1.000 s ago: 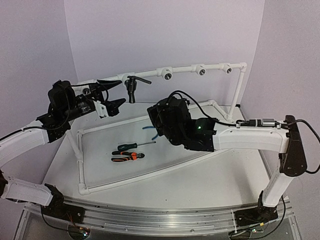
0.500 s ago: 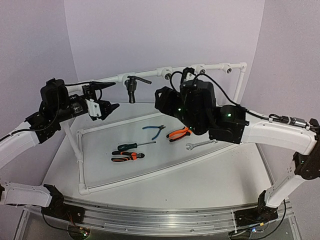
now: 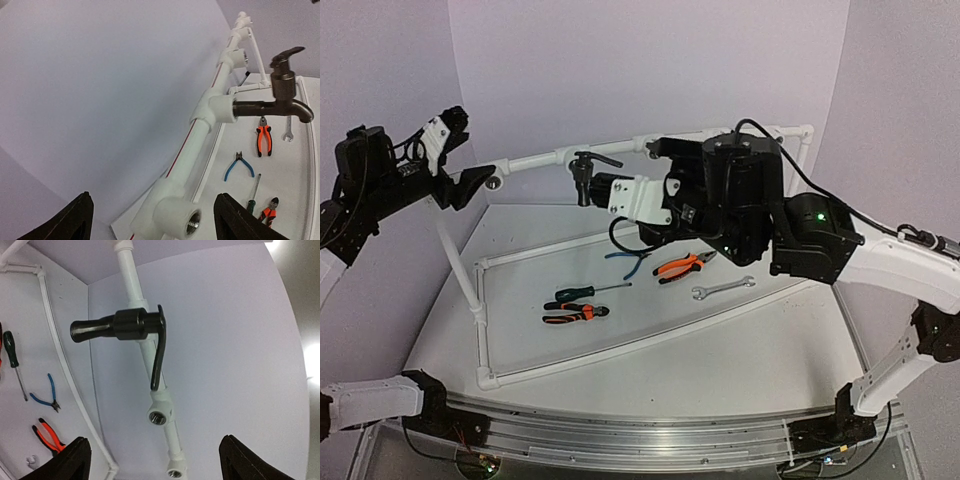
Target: Install the water faucets
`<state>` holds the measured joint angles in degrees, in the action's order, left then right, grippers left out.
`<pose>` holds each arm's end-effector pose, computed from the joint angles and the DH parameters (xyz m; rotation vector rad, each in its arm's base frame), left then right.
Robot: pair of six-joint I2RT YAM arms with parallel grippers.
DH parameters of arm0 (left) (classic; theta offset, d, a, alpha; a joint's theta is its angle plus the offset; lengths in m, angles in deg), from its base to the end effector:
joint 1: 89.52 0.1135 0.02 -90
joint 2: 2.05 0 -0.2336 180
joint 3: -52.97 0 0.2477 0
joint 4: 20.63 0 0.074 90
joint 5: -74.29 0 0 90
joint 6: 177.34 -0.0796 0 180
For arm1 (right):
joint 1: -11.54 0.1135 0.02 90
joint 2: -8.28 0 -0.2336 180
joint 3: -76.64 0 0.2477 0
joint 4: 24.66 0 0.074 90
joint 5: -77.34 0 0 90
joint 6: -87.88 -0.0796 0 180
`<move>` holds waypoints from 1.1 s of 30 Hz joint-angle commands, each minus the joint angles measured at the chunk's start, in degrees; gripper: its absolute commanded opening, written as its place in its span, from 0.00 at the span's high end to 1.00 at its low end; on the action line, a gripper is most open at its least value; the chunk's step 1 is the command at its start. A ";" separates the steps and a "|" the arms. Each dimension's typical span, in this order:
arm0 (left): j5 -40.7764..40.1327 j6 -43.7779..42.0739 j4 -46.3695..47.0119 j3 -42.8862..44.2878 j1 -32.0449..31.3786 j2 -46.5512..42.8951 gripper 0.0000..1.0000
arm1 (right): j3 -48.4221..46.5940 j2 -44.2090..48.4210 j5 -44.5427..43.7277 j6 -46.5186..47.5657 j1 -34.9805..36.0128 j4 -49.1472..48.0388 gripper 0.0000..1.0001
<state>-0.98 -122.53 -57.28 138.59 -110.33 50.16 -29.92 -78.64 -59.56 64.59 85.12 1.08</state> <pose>0.2119 -0.1022 0.4260 0.9315 1.3321 -0.0161 0.1599 0.3369 0.4164 -1.2628 1.1038 -0.5924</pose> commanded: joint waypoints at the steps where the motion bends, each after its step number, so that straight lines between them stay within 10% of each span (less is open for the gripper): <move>1: 3.01 16.18 -9.31 4.21 7.93 -3.26 0.14 | -9.49 -3.59 3.58 29.35 1.23 1.98 0.11; 14: 4.55 25.37 -16.10 6.28 21.15 -0.86 0.11 | -31.47 -17.26 10.28 50.48 2.93 27.92 0.12; 33: 8.10 29.52 -21.58 17.72 25.58 9.09 0.11 | -35.19 -25.57 21.94 63.83 -5.99 21.41 0.31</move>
<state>5.88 -92.02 -77.59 154.26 -85.01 59.17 -61.90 -103.43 -40.87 112.12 79.79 25.33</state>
